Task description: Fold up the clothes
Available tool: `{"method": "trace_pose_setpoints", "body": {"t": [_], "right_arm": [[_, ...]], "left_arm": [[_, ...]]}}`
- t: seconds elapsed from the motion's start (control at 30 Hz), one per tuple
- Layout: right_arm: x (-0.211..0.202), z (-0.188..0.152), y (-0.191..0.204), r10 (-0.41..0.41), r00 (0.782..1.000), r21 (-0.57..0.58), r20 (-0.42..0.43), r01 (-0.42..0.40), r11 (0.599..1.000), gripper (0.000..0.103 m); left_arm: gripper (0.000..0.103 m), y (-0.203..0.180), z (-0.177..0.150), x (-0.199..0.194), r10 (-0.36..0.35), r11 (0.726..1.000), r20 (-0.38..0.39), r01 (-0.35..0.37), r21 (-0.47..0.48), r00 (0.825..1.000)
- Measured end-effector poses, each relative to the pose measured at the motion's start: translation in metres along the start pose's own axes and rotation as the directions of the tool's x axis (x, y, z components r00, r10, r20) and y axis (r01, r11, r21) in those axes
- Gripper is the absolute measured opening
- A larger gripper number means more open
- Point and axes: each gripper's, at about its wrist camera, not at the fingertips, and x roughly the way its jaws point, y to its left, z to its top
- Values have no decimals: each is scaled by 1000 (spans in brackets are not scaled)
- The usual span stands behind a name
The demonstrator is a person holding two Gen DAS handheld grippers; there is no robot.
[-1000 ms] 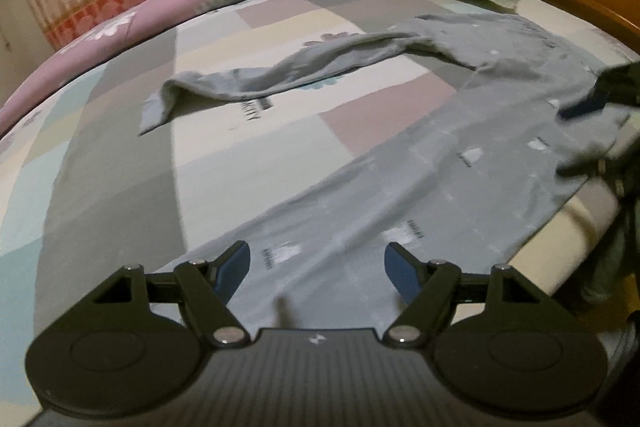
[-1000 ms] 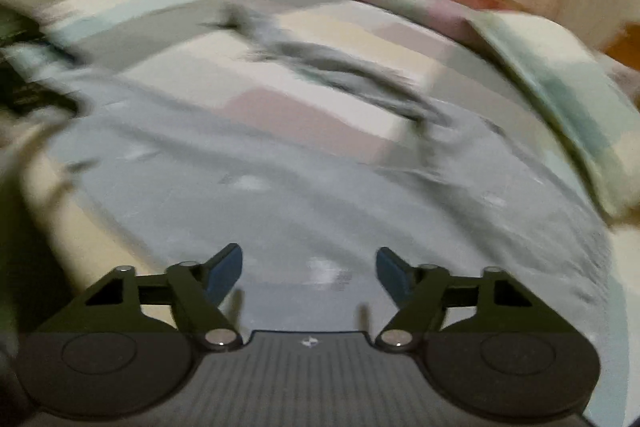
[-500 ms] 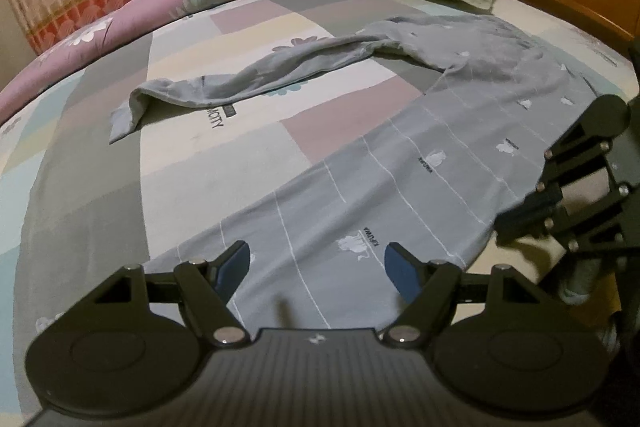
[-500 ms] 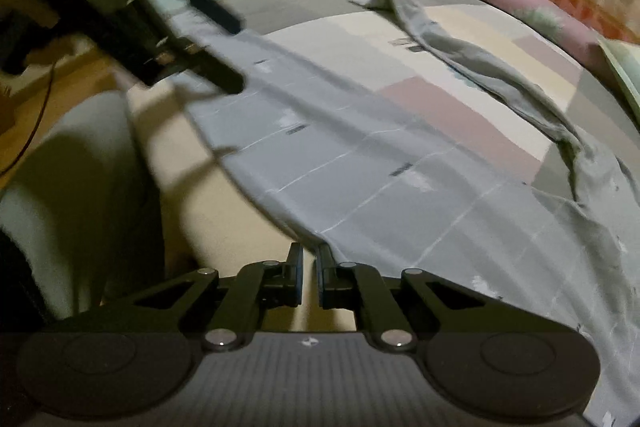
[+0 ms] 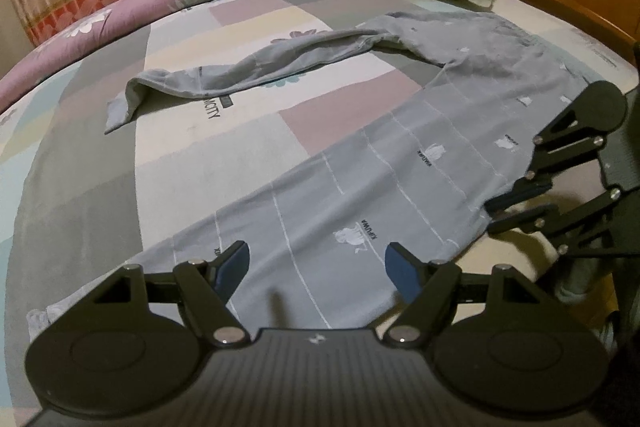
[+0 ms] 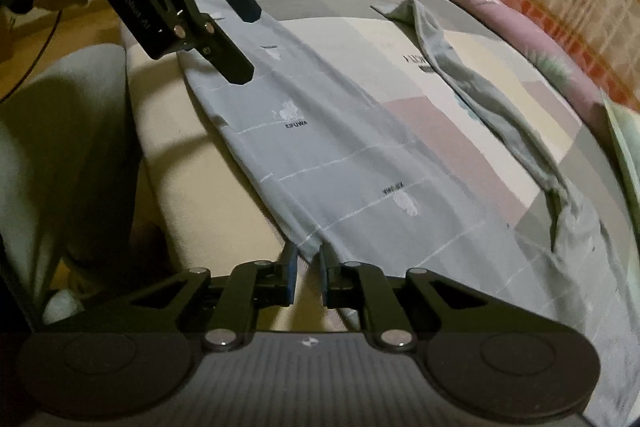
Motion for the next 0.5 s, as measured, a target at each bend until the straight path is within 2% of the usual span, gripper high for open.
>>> {"method": "trace_pose_setpoints", "body": {"t": [0.07,0.13,0.2,0.3,0.33,0.43,0.5], "right_arm": [[2,3,3,-13,1000,-45,-7,13,999,12],[2,5,7,-6,1000,-65,-15,5,998,1],[-1,7,7,41,999,-56,-28,-43,997,2],[-14,7,6,177,984,-17,-27,-178,984,1],[-17,6,8,184,982,-20,-27,-185,983,2],[-22,4,11,145,989,-42,-33,-146,988,4],[-23,3,9,105,994,-36,-23,-106,994,12]], "left_arm": [[76,0,-1,-1,-1,1000,1,1,1,1000],[76,0,-2,-1,3,1000,-1,-3,-3,1000],[76,1,-3,-2,5,1000,-4,-5,-8,1000],[76,2,-5,-2,3,1000,-10,-3,-8,1000],[76,2,-5,-3,3,1000,-12,-3,-8,1000],[76,1,-6,-2,-4,1000,-12,4,-6,1000],[76,-1,-5,0,-17,1000,-17,17,-4,1000]]}}
